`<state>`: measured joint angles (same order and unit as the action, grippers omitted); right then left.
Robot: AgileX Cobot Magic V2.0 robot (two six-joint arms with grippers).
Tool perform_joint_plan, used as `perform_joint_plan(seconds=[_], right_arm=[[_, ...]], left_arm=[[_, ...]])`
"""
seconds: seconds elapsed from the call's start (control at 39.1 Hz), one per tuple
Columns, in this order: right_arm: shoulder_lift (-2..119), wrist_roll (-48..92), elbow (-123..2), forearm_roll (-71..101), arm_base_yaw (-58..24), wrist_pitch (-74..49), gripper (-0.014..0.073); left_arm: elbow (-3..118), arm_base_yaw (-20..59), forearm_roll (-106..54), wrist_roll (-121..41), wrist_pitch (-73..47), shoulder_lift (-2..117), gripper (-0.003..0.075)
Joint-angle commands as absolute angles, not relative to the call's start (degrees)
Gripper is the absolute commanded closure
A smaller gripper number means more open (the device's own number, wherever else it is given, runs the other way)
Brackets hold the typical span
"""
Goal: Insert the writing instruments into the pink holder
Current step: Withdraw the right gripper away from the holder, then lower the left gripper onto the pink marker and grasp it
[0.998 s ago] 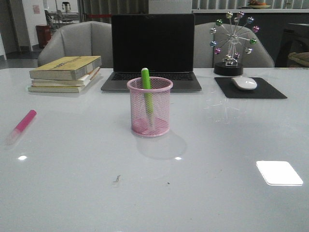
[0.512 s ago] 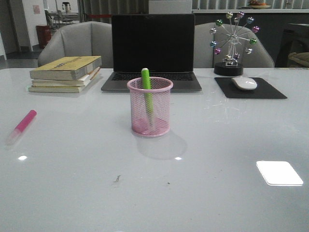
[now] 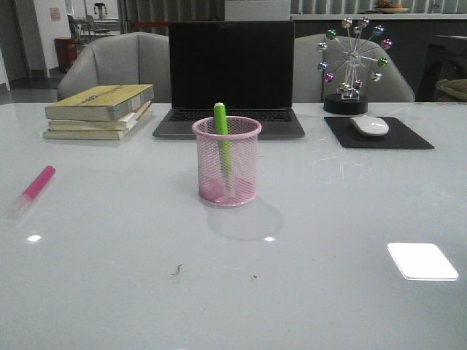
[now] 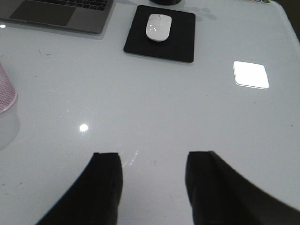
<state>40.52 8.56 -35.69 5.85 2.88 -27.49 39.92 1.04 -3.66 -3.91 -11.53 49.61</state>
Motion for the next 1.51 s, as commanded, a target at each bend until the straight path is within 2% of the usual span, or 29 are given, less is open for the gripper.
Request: perform_joint_plan(seconds=[0.0, 0.44, 0.74, 1.48], right_arm=[[40.3, 8.5, -37.2, 5.7, 3.2, -23.1, 0.0160], [40.3, 8.5, -37.2, 5.7, 3.2, -23.3, 0.0160], [40.3, 8.5, -37.2, 5.7, 3.2, -23.3, 0.0160], [40.3, 8.5, -37.2, 5.7, 3.2, -24.8, 0.0160]], left_arm=[[44.2, 1.3, -3.3, -3.8, -8.4, 53.5, 0.0222], [68.9, 1.3, -6.3, -3.8, -21.7, 83.4, 0.0222], [80.2, 1.3, -10.2, -3.8, -35.2, 99.4, 0.0222], [82.3, 1.7, -12.4, -3.8, -37.0, 113.0, 0.0222]])
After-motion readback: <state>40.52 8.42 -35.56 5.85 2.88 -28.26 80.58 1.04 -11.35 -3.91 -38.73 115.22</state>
